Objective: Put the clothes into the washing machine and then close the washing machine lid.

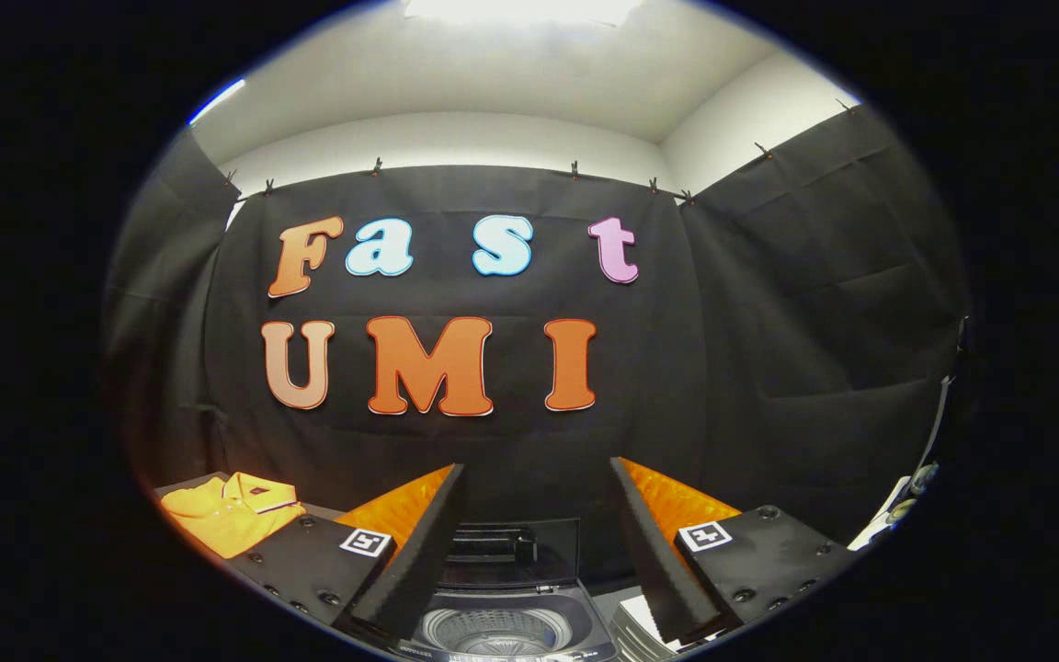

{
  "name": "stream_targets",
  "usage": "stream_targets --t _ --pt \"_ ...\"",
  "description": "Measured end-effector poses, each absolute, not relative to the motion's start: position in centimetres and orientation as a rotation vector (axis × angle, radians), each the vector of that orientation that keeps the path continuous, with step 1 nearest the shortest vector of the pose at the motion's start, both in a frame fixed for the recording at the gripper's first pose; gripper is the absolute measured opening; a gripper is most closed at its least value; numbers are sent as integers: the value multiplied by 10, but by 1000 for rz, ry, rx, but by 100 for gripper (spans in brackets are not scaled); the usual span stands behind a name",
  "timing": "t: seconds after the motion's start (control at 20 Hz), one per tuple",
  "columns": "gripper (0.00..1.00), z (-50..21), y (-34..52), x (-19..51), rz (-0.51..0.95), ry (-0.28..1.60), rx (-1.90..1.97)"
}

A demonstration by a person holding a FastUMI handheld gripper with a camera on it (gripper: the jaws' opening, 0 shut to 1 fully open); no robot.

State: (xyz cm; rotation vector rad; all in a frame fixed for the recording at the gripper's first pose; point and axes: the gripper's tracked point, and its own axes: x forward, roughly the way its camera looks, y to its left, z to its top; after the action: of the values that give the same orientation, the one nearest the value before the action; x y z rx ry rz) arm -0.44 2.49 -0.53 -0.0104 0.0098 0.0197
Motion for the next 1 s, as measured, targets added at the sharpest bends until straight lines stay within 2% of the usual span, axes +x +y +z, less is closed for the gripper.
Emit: stream_targets --t 0.55,1.0 --pt "98 -2 59 -4 31 18 -18" --pt "98 9 156 18 141 -4 -37"
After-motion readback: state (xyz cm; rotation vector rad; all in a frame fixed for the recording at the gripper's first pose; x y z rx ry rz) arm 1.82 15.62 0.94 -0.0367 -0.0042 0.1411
